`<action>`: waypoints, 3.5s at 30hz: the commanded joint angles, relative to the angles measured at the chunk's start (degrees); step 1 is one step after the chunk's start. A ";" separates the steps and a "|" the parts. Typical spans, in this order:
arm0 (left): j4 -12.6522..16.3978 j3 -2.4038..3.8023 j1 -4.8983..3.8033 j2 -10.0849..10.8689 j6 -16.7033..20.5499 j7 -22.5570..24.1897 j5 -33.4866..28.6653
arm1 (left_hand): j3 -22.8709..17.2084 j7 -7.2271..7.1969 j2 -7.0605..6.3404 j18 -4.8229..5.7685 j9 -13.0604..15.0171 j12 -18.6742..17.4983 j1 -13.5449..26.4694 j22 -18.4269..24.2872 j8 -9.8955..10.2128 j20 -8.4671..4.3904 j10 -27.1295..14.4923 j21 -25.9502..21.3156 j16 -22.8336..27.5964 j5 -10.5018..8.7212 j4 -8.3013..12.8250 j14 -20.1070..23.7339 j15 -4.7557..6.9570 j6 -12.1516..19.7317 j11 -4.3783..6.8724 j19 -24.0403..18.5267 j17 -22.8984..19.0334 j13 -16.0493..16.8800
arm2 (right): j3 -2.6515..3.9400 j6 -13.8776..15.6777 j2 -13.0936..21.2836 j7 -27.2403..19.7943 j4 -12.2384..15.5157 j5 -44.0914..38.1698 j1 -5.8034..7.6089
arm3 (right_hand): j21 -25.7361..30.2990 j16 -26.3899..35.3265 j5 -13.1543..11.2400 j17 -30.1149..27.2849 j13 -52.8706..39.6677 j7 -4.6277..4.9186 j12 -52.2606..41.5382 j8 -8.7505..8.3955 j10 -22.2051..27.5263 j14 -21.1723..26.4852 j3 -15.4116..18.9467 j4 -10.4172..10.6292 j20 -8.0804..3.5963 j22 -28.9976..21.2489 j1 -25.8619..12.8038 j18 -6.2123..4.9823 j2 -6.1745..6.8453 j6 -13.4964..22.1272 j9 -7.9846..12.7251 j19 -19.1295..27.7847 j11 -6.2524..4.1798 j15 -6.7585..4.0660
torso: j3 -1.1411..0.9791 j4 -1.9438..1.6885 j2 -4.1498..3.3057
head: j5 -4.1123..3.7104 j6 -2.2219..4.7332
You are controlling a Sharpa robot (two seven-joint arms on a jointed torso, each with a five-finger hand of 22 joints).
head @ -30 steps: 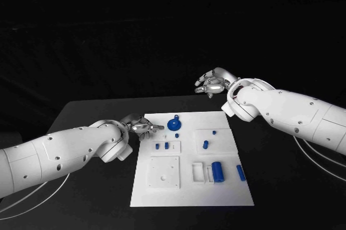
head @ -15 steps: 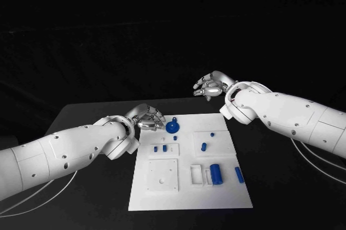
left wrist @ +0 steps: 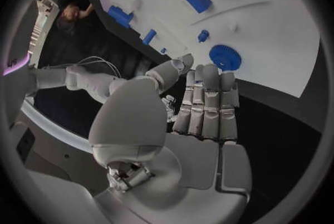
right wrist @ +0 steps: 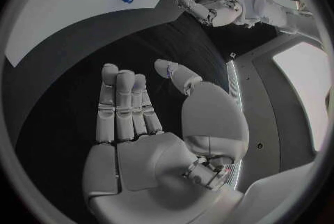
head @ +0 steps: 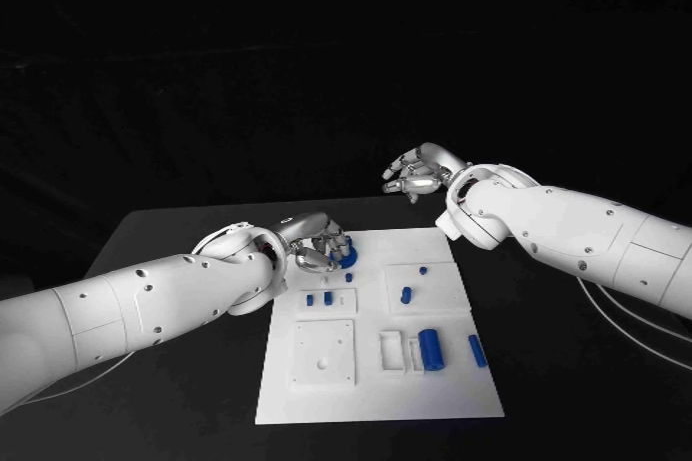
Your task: Assemble the parts on the task board
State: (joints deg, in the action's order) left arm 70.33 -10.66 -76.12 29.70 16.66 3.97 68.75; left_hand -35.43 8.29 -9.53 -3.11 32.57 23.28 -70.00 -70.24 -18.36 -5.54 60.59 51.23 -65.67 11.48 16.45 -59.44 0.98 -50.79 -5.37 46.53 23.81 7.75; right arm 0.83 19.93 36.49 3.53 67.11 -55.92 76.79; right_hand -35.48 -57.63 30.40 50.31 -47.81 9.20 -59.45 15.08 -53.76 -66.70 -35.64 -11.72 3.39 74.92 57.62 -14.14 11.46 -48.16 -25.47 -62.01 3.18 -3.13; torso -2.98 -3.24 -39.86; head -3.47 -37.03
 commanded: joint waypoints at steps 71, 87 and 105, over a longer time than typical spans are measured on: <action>-9.53 -0.25 2.37 -7.99 -8.77 -1.77 13.35 | 0.03 -1.91 2.89 -3.33 -1.96 -4.00 1.44 -4.36 -1.24 -2.92 8.00 5.66 -10.80 -3.26 -0.10 -6.63 2.49 -5.93 2.42 7.07 2.51 -0.59 | 0.03 -0.74 -1.12 -0.88 0.07 0.29 -0.01 | 0.43 0.00 0.47 -0.15 0.31 0.50 -0.31 -0.24 0.44 0.43 0.44 0.02 0.18 1.14 -0.58 -0.86 -0.19 0.11 0.09 0.27 0.08 0.18 | -0.07 0.46 -0.52 | 0.04 -0.61; -10.03 -0.27 3.09 -8.03 -6.98 -1.68 13.87 | 0.07 -2.62 3.98 -3.16 -1.90 -5.25 1.50 -4.54 -1.79 -3.93 11.10 6.21 -12.17 -3.19 -0.13 -9.11 3.53 -8.29 3.46 8.45 2.30 0.39 | 0.04 -0.73 -0.99 -0.93 0.31 0.41 -0.01 | 0.44 -0.01 0.48 -0.16 0.36 0.50 -0.35 -0.22 0.44 0.42 0.49 0.01 0.18 1.14 -0.64 -0.86 -0.20 0.10 0.08 0.26 0.08 0.18 | -0.12 0.50 -0.51 | -0.06 -0.70; -7.50 0.20 3.65 -5.18 2.39 2.01 8.38 | 0.04 -3.19 4.78 -3.31 -1.40 -6.30 2.21 -4.65 -1.74 -4.89 13.26 6.94 -12.91 -3.24 0.03 -10.66 4.22 -9.96 4.15 10.19 2.07 1.19 | 0.04 -0.66 -0.82 -0.95 0.24 0.42 -0.01 | 0.46 -0.01 0.52 -0.17 0.42 0.49 -0.38 -0.20 0.45 0.43 0.53 -0.01 0.18 1.14 -0.67 -0.86 -0.23 0.09 0.08 0.25 0.08 0.18 | 0.00 0.39 -0.44 | 0.06 -0.21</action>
State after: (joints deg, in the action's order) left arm 62.57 -10.53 -72.52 24.51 15.22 3.80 79.25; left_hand -35.08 4.80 -5.28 -3.60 31.03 17.29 -67.68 -74.81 -20.14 -8.51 73.58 58.09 -78.32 8.15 16.39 -69.71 5.28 -60.21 -1.21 56.45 25.95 8.84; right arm 0.83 19.64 35.61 3.14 67.31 -55.56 76.78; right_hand -35.26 -57.63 30.62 50.23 -47.47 9.28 -59.44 15.08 -53.76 -66.52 -35.32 -11.72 3.39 74.92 57.40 -14.16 11.23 -48.09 -25.43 -62.01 3.18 -2.94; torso -3.03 -2.77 -40.33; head -3.38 -37.32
